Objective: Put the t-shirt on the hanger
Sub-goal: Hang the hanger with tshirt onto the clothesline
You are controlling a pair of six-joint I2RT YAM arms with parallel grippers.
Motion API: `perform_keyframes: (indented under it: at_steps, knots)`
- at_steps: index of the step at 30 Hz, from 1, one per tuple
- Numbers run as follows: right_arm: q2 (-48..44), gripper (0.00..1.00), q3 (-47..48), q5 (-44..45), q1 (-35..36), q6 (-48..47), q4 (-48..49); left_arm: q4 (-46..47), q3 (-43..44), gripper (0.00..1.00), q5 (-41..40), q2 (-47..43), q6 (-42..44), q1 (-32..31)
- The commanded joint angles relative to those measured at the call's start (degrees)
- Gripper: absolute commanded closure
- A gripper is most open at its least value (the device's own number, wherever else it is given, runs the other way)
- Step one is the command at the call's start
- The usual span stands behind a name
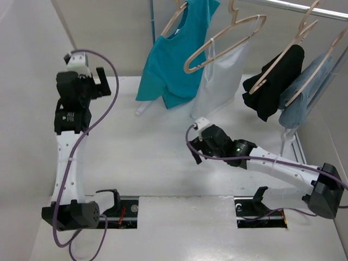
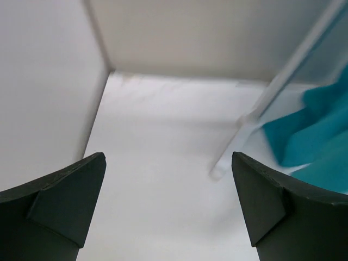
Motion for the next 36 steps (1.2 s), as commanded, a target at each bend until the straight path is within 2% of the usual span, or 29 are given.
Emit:
perform_keyframes:
  at_steps: [1, 2, 3, 5, 8, 12, 16, 28, 36]
  knots:
    - [-6.5, 0.01, -6.6, -1.8, -7.9, 11.0, 0.3, 2.7, -11.5, 0.01, -5.5, -3.5, -2.1, 1.9]
    - [-10.3, 0.01, -8.3, -1.8, -10.1, 13.2, -0.2, 3.5, -17.3, 0.01, -6.9, -4.3, -1.5, 1.9]
    - [-12.5, 0.01, -11.0, -1.8, -14.9, 14.1, -1.5, 4.8, -19.8, 0.01, -8.6, -5.4, -1.5, 1.9]
    - [-19.4, 0.01, -13.0, 1.0, -19.7, 16.2, -4.1, 5.4, -25.5, 0.01, -9.1, -6.0, -1.5, 1.9]
    - [-26.7, 0.01, -15.4, 7.1, -28.1, 17.9, -9.9, 6.5, -29.5, 0.01, -10.4, -7.2, -3.2, 1.9]
    - [-40.3, 0.01, -18.2, 8.6, -34.2, 17.9, -10.7, 7.1, -35.0, 0.01, -10.4, -7.7, -6.4, 2.4]
    - [-46.1, 0.01, -20.2, 9.4, -34.8, 17.9, -10.2, 7.7, -36.8, 0.01, -9.8, -7.7, -6.9, 2.4]
    - [-43.1, 0.01, -17.7, 12.3, -35.3, 21.8, -13.4, 8.2, -37.3, 0.01, -7.8, -7.2, -6.9, 2.4]
    - [-40.6, 0.01, -17.1, 13.0, -35.3, 24.9, -12.1, 8.2, -37.9, 0.01, -7.8, -7.2, -6.9, 2.4]
